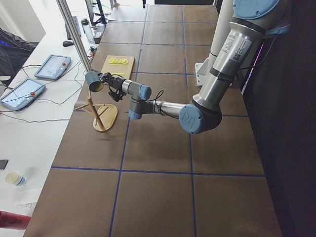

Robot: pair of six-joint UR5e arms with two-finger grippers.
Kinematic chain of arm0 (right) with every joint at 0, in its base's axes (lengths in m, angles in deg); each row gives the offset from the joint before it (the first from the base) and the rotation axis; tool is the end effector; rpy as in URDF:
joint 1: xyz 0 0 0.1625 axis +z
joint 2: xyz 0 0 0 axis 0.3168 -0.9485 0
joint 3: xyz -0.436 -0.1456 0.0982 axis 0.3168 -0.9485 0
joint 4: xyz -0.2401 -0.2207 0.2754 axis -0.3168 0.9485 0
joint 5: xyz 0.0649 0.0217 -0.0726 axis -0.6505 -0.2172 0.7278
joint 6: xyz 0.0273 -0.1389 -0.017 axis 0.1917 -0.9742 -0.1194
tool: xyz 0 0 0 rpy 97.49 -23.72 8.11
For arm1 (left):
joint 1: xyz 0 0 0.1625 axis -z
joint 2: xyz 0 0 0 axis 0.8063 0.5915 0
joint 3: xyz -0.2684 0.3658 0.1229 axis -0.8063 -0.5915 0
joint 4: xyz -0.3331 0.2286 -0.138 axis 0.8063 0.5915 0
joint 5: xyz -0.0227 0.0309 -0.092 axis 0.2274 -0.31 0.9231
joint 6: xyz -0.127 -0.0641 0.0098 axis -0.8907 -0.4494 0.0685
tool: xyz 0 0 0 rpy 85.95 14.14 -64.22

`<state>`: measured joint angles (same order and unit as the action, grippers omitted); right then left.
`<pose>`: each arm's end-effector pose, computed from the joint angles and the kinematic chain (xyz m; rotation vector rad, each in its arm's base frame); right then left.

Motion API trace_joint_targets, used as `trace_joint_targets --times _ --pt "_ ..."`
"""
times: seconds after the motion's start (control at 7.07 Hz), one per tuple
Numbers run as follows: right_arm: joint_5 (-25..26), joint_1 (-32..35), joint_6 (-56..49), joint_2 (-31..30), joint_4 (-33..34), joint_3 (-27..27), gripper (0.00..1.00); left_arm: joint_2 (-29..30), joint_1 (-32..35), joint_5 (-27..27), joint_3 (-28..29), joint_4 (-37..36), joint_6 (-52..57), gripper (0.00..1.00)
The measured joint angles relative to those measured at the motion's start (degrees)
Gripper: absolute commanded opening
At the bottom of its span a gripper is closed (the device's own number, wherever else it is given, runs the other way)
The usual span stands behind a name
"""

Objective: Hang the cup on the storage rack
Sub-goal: 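Carry the mug with the left gripper toward the wooden mug tree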

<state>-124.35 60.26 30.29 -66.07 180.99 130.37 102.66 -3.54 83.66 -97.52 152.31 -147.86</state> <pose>-0.0841 -0.5936 0.5428 0.1192 -0.8080 -0.1112 0.3341 -0.6730 0.4444 0.2413 2.0851 -1.4193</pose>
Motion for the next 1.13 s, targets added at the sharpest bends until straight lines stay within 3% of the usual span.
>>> trace_joint_targets --times 1.13 --pt "0.0 -0.1 -0.1 0.0 0.0 -0.1 1.0 1.0 1.9 0.3 1.6 0.2 -5.2 0.0"
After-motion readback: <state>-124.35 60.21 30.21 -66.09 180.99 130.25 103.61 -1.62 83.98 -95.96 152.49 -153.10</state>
